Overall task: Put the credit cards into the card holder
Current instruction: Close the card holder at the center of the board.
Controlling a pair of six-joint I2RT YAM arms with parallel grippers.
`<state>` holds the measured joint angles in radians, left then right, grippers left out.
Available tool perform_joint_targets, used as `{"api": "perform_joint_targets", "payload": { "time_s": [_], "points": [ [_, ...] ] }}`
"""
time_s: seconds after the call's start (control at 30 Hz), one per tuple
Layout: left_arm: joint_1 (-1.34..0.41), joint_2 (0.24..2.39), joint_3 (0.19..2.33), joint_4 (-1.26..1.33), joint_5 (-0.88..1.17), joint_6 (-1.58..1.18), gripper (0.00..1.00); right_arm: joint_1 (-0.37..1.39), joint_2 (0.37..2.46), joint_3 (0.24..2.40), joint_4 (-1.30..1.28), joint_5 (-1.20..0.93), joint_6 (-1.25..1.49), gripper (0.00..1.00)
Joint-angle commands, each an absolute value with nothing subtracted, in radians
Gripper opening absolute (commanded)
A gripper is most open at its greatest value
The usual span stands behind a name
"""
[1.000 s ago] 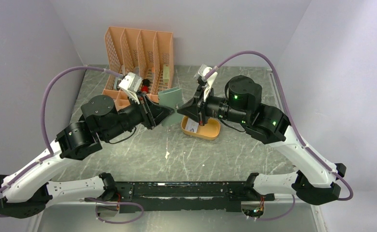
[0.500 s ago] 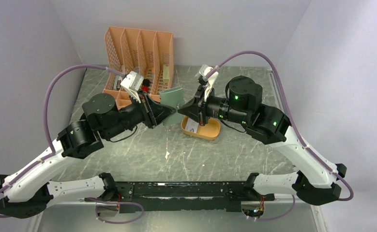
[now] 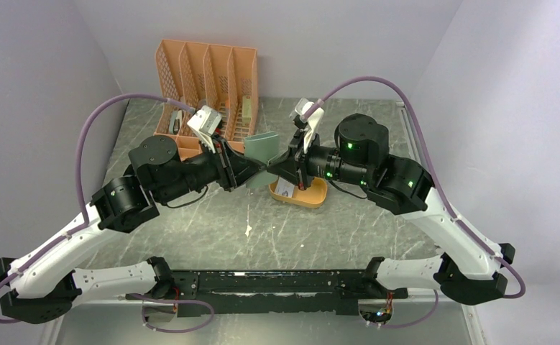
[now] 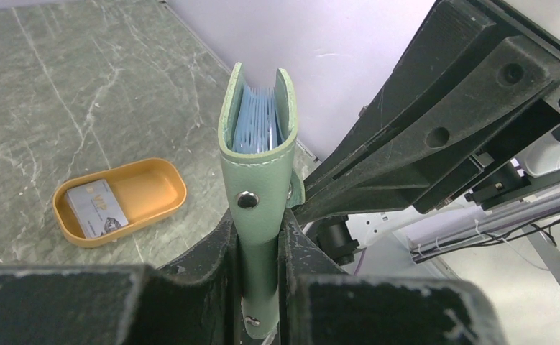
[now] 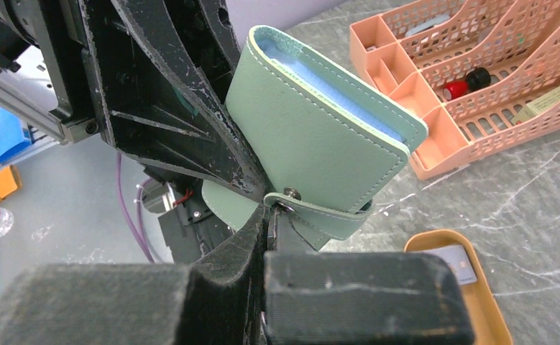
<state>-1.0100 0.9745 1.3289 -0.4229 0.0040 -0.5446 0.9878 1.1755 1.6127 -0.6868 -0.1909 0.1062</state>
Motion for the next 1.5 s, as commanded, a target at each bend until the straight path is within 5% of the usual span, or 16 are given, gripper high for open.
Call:
{"api": "perform_joint_targets", "payload": {
  "time_s": [0.0,1.2,1.47],
  "points": [
    [-1.042,0.983,1.375,-0.27,0.277,-0.565,0.05,0.996,1.228,1.634,-0.636,-0.158,0.104,0.0],
    [-1.042,0.901,1.355,-0.081,0.781,-0.511,0.05,0.994,1.288,1.705,-0.735,-0.194,0.058,0.0],
    [-1.042,0.878,1.364,-0.123,0.709,-0.481,0.05,0.994,1.281,1.711,-0.729,-0.214,0.051,0.0]
  ]
}}
